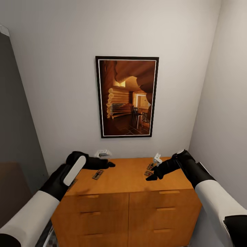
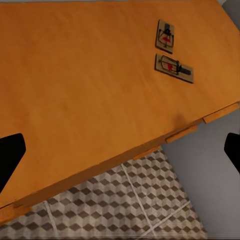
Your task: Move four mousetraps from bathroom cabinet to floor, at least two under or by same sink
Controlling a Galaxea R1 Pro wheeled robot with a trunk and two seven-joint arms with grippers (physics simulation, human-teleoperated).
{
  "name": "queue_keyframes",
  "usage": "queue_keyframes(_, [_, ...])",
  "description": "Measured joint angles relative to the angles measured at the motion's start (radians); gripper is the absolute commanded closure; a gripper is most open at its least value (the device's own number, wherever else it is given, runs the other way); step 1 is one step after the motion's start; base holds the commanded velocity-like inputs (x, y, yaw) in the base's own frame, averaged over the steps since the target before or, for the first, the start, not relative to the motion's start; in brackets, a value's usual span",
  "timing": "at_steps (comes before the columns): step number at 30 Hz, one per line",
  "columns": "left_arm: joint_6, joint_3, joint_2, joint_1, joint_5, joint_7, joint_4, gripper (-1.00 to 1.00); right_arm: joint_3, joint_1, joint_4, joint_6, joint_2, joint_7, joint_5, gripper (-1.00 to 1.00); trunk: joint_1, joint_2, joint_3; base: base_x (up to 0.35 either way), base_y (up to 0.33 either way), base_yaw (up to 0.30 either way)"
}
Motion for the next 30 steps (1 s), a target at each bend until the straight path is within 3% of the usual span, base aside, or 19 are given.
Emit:
queue_keyframes(4, [0.000,-0.083,0.000,-0.001,0.003,-0.025,0.003,-1.00,0.007,0.000,0.000,-0.040,0.000,0.045,0.006,-1.00,0.000,0.000,0.000,0.000,0.000,0.000])
queue_keyframes(9, [0.000,-0.117,0.000,-0.001,0.004,-0.046,0.005,-1.00,0.025,0.000,0.001,-0.059,0.000,0.068,0.025,-1.00,0.000,0.000,0.000,0.000,0.000,0.000])
queue_keyframes(10, [-0.001,-0.131,0.002,-0.001,0.006,-0.056,0.005,-1.00,0.039,0.000,0.001,-0.066,0.000,0.077,0.064,-1.00,0.000,0.000,0.000,0.000,0.000,0.000])
queue_keyframes(16, [-0.002,-0.137,0.003,-0.001,0.006,-0.060,0.006,-1.00,0.047,0.000,0.001,-0.065,0.001,0.082,0.137,-1.00,0.000,0.000,0.000,0.000,0.000,0.000])
queue_keyframes(17, [-0.002,-0.139,0.003,-0.001,0.006,-0.062,0.006,-1.00,0.048,0.000,0.001,-0.065,0.001,0.082,0.190,-1.00,0.000,0.000,0.000,0.000,0.000,0.000])
queue_keyframes(19, [-0.002,-0.140,0.003,-0.001,0.006,-0.062,0.006,-1.00,0.049,0.000,0.001,-0.064,0.001,0.083,0.215,-1.00,0.000,0.000,0.000,0.000,0.000,0.000])
queue_keyframes(30, [-0.002,-0.140,0.002,-0.001,0.006,-0.063,0.005,-1.00,0.049,0.000,0.001,-0.062,0.002,0.083,0.256,-1.00,0.000,0.000,0.000,0.001,0.000,0.000])
